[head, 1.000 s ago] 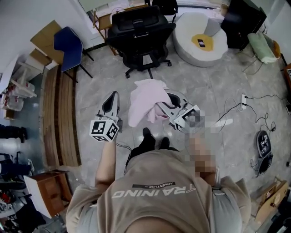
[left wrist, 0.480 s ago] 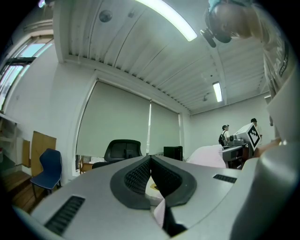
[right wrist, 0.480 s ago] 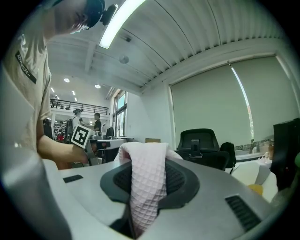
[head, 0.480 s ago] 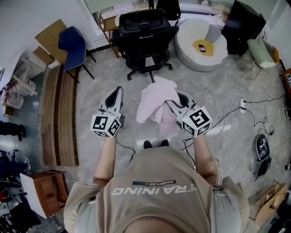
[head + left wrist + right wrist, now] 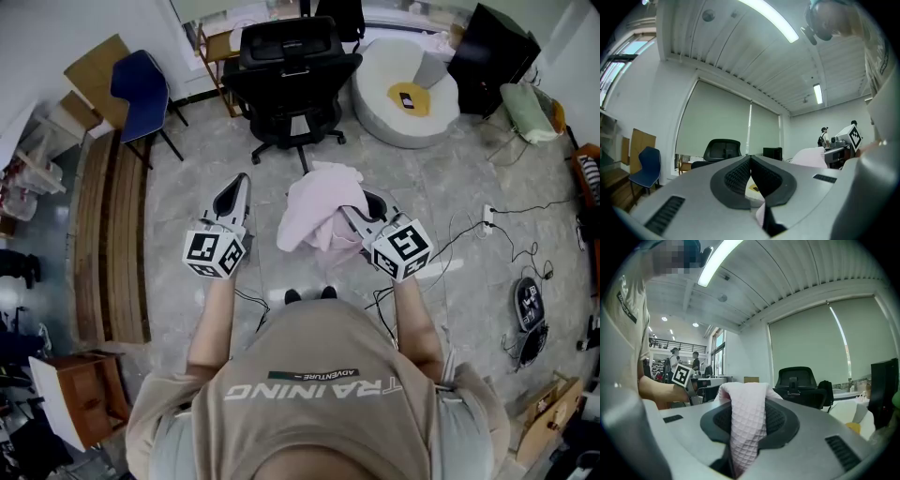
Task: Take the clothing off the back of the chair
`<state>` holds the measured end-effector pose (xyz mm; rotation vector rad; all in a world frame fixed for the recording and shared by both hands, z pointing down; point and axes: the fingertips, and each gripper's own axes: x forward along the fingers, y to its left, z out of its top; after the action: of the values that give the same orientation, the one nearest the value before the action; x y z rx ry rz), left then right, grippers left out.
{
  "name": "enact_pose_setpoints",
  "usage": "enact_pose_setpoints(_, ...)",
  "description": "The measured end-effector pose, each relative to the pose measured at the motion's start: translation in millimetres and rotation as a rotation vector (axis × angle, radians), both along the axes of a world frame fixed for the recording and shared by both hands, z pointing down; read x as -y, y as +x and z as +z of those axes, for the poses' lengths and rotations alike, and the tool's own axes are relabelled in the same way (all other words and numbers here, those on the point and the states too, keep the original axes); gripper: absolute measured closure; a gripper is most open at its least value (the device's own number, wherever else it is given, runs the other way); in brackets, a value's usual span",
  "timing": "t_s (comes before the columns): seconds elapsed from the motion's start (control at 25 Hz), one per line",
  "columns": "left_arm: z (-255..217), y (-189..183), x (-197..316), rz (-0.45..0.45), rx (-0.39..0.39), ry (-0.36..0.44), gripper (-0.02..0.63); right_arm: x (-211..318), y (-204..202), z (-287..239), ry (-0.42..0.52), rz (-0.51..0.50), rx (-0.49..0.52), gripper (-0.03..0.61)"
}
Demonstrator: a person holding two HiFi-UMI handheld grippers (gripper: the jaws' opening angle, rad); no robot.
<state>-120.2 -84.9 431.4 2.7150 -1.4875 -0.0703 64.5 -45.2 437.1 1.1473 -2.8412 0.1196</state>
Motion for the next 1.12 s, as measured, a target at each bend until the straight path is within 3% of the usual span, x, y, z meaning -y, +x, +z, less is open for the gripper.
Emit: enact_pose_setpoints(1.12,-21,-11,-6,0.004,0.024,0.053,0.601,4,-19,-20,0.071,-0.029,0.003,0.460)
